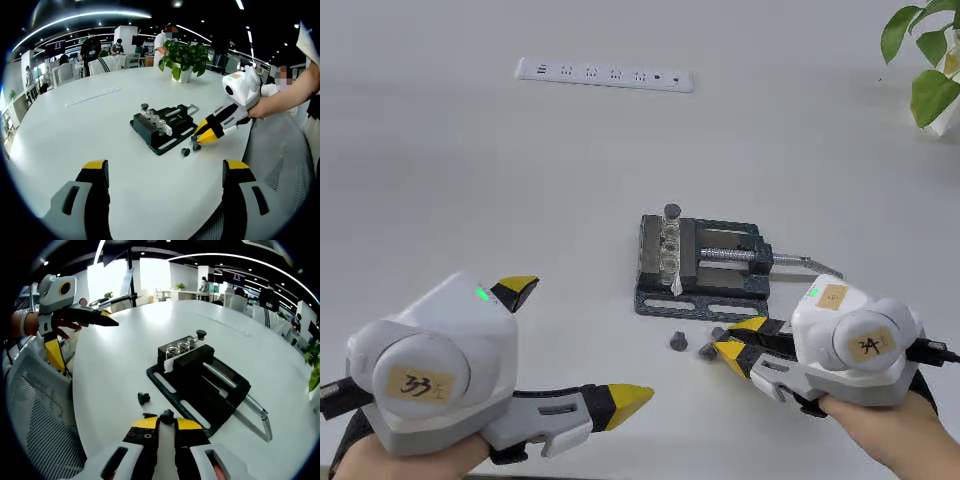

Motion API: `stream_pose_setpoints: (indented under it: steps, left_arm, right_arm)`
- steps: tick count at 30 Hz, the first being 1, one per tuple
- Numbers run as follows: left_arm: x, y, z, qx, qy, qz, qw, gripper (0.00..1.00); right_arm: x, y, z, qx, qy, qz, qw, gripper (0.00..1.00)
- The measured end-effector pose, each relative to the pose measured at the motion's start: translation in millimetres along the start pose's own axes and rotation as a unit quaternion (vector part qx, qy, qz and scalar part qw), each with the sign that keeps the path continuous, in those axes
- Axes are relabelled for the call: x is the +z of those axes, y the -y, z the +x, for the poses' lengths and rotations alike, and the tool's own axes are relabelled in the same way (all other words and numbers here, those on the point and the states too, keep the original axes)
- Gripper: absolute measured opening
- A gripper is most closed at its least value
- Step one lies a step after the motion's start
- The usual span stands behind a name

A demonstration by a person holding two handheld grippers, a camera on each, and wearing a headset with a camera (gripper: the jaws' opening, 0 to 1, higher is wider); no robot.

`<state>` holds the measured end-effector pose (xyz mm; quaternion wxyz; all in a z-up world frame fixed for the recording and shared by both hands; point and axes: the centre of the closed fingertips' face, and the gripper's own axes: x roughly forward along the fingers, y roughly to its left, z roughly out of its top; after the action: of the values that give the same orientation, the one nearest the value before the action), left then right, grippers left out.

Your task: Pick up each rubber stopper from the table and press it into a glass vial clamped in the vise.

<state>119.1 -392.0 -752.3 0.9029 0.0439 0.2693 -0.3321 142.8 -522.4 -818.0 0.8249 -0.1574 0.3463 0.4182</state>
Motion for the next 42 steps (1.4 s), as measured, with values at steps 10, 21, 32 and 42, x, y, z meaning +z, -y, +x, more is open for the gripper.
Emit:
stream_pose_setpoints:
  steps: [10,21,32,42]
  left_arm:
    - [8.3,16.7,12.9,-0.044,-0.01,0.109,0.993,0.84]
    - [44.0,59.0,30.6,-0.107,0.02,0.242,0.9642,0.6]
    - [64.0,97.4,37.0,-0.155,0.055,0.328,0.9302,0.37]
    - [73.3,112.5,34.0,-0.179,0.079,0.356,0.9137,0.2]
  right_arm:
    - [20.4,-8.5,-34.9,0.077,-0.036,-0.015,0.9962,0.07]
    - [45.1,-30.3,-75.4,0.164,-0.118,-0.044,0.9784,0.07]
    - [71.3,-39.4,-96.4,0.205,-0.167,-0.034,0.9639,0.07]
    - [69.4,-47.0,-100.2,0.232,-0.209,-0.024,0.9498,0.07]
